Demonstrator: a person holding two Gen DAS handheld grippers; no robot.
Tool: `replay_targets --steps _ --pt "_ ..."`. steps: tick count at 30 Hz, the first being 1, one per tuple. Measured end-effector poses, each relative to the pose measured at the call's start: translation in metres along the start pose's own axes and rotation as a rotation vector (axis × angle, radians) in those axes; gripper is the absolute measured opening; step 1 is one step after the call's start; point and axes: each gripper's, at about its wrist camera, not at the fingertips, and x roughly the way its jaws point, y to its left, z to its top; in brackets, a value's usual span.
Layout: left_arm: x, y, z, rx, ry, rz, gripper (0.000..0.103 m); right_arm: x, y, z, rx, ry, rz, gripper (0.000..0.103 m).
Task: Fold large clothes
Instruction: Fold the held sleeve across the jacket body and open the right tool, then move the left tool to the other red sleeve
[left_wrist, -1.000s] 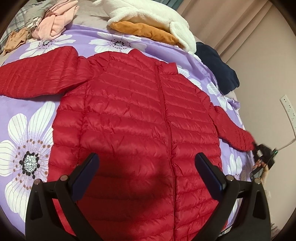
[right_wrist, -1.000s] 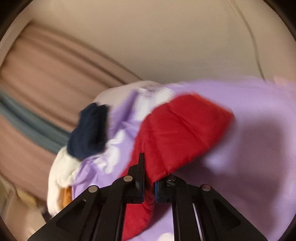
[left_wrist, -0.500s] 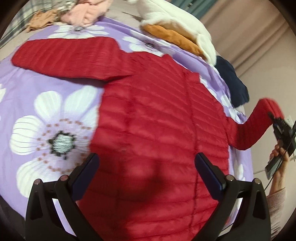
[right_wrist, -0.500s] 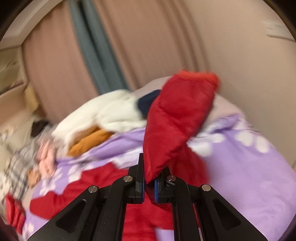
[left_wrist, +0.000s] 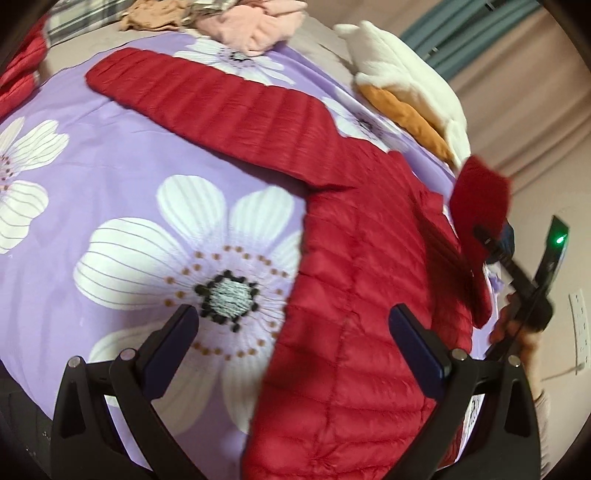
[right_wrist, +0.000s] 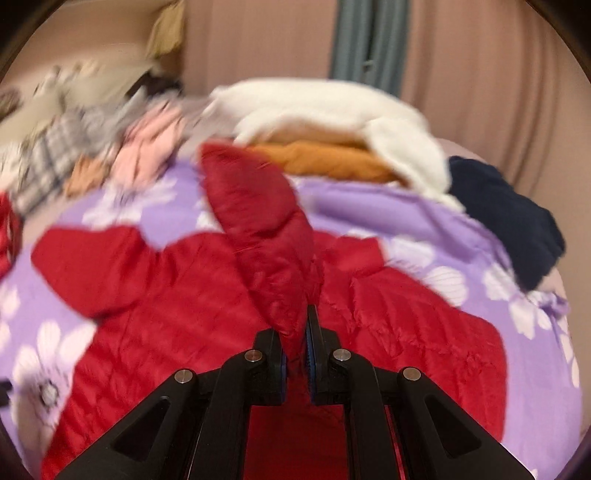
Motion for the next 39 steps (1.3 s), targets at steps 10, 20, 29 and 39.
replay_targets --steps 10,20,29,39 --pt "0.004 0.015 0.013 -0.018 -0.016 0.020 0.103 0.044 0.036 -0.016 -0.085 0.112 0.014 0.012" --pt "0.006 0.038 0.044 -0.115 -0.051 -0.054 0.103 0.005 0.024 -0.013 0.099 0.027 0.338 0.045" --pt "0.014 0.079 0.090 -0.249 -0.096 -0.108 0.103 0.075 0.028 -0.006 0.219 0.085 0.251 0.032" --pt "0.036 0.137 0.126 -0.535 -0.171 -0.272 0.100 0.084 0.054 -0.009 0.137 0.149 0.298 0.031"
